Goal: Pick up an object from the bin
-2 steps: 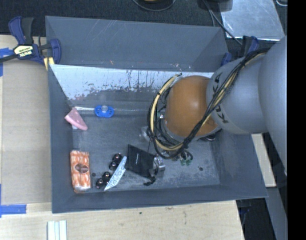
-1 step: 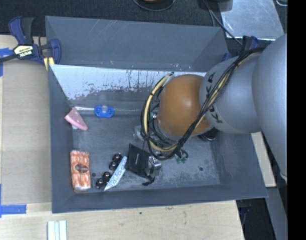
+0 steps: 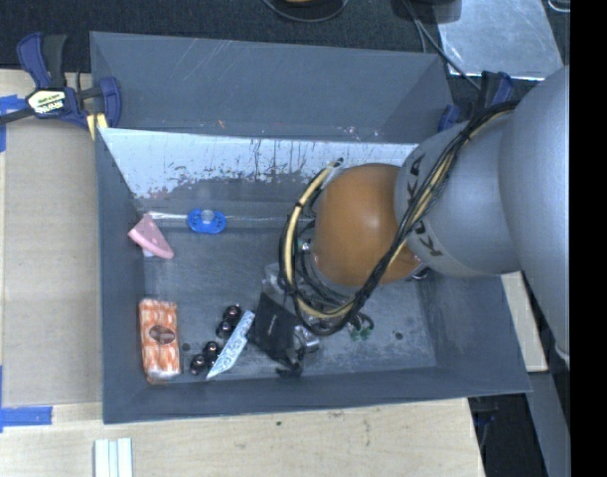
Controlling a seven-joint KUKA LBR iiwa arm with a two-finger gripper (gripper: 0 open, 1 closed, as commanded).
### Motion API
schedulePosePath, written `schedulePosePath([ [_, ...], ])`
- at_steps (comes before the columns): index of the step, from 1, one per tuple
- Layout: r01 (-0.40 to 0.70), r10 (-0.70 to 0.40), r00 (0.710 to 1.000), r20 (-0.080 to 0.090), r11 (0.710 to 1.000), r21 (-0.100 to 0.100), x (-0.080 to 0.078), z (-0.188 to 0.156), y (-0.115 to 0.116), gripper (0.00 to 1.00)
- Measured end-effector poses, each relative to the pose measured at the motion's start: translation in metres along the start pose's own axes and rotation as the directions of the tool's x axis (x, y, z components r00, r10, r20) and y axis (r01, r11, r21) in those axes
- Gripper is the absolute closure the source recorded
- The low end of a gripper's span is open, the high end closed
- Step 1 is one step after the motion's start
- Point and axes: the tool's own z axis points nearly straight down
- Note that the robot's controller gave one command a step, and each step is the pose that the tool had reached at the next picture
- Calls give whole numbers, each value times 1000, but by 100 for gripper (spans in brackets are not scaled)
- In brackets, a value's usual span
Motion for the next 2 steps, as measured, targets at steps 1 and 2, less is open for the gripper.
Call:
schedulePosePath([
  [1,62,-62,998,11,998,1,-19,0,36,0],
  [2,106,-106,994,4,994,0,-35,0,49,0],
])
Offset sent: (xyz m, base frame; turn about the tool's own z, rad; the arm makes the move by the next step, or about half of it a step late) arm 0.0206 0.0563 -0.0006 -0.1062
